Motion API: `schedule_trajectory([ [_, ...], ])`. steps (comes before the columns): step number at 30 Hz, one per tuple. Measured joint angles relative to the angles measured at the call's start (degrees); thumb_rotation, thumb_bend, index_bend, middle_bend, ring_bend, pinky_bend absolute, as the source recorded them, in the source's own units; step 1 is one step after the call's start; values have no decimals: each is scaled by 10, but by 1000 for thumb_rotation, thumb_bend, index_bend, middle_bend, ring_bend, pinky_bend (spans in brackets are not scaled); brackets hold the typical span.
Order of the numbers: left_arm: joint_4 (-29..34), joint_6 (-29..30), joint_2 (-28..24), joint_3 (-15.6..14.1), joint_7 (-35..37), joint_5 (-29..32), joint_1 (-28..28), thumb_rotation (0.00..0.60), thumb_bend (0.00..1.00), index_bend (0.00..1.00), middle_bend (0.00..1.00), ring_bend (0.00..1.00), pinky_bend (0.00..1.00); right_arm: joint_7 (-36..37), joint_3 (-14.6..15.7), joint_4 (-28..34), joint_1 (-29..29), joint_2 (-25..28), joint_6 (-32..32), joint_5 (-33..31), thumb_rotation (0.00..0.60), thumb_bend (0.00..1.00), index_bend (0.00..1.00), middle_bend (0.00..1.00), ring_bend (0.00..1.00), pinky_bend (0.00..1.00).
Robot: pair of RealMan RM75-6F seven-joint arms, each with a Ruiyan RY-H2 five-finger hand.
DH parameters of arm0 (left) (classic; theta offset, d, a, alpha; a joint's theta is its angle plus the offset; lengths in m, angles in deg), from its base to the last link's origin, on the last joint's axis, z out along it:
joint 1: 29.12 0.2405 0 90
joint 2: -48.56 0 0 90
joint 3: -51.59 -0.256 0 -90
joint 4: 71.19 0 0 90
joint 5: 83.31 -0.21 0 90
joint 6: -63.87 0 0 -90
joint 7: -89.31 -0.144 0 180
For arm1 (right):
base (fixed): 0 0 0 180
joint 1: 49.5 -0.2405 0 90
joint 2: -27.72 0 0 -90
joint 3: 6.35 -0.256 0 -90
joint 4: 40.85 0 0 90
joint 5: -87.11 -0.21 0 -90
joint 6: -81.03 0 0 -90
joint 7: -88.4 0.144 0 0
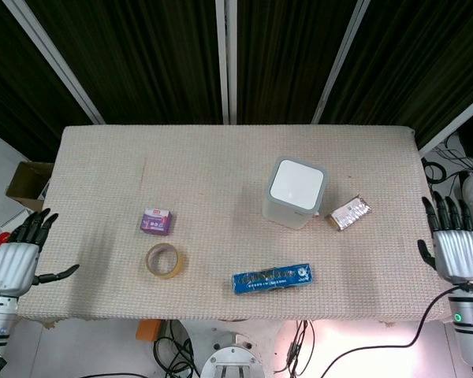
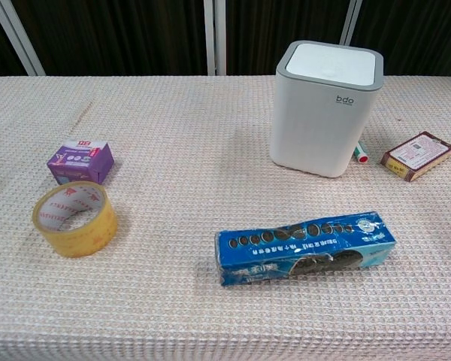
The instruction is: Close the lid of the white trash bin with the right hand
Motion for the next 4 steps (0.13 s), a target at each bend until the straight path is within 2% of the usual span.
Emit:
schedule_trajectory([
  [4, -8, 5, 3, 1, 4, -5, -2, 264, 33, 71, 41, 37, 215, 42, 5, -65, 43, -34, -22, -11, 600, 259, 0, 0, 0, 0],
])
